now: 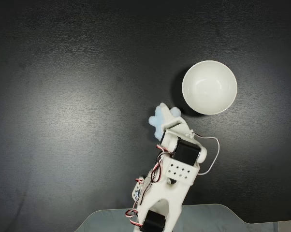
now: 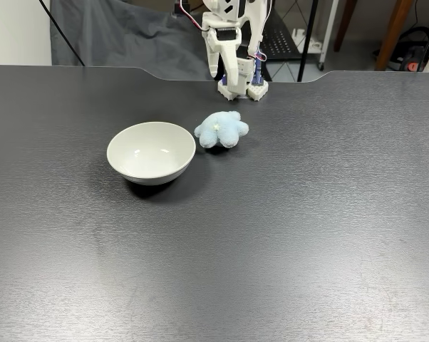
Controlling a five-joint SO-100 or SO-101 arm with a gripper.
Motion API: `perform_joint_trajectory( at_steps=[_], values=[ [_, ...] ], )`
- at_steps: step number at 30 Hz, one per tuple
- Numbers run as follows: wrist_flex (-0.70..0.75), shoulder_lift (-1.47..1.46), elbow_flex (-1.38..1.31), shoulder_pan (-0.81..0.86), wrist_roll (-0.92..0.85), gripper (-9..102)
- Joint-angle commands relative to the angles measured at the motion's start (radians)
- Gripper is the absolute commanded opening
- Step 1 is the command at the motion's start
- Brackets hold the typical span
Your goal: Grasp a skyblue doll and put it in the white bowl.
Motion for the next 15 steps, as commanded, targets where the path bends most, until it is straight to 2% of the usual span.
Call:
perform_joint_trajectory(
  at_steps=[1,10,15],
  values=[
    [-0.011,-0.055,-0.020,0.032,-0.104,56],
    [-0.020,-0.080,-0.003,0.040,-0.109,56],
    [-0.167,-0.186,-0.003,0.049,-0.107,56]
  ],
)
